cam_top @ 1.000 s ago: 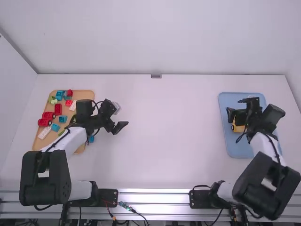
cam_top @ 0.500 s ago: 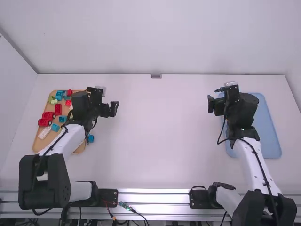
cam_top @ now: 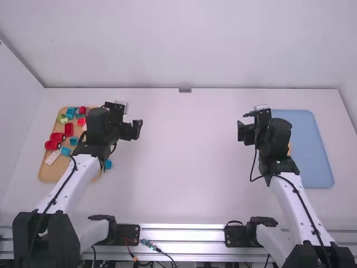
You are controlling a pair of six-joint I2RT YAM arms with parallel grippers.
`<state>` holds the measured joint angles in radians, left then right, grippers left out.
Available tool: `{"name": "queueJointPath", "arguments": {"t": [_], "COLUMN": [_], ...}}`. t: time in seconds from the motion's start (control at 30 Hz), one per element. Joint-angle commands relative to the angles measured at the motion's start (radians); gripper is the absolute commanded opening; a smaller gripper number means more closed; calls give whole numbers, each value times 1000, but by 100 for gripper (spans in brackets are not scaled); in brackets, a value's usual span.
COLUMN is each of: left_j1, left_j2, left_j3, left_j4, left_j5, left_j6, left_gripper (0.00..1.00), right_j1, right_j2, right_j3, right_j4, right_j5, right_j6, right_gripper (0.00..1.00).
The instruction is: Assemble lego blocks to make yellow taxi
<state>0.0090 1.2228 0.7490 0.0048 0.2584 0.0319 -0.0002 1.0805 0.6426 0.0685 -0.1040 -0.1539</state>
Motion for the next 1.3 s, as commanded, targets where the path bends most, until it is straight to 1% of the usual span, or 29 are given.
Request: {"name": "queueJointPath", "arguments": {"t": [0.0,0.1,0.17,0.37,0.63,0.8,0.93,1.13,1.27], "left_j1": [-9,-9,-9,-9,-9,-9,-9,-9,-9], "left_j2": [-59,-102,-145,-253,-451,-553,-658,-775,-851], "left_j3": [-40,-84,-127,-235,-433,-535,-639,-749,-749], "left_j4": [-5,-5,-5,-5,-5,-5,-5,-5,-5], "left_j5": [-59,-103,-146,-254,-258,-258,-258,-258,-258], "left_j6": [-32,-32,-32,-32,-32,-32,-32,-32,-32], "left_gripper": [85,81,77,66,46,36,25,14,6], "right_j1": [0,0,0,0,0,0,0,0,0], "right_j2": [-49,-95,-140,-252,-454,-554,-654,-763,-831], "right_j3": [-43,-88,-133,-246,-448,-548,-643,-643,-643], "right_j4": [-27,-68,-68,-68,-68,-68,-68,-68,-68], "right_j5": [67,104,104,104,104,104,104,104,104], "right_j6": [67,112,154,154,154,154,154,154,154], "right_gripper": [85,81,76,65,45,35,25,14,7]}}
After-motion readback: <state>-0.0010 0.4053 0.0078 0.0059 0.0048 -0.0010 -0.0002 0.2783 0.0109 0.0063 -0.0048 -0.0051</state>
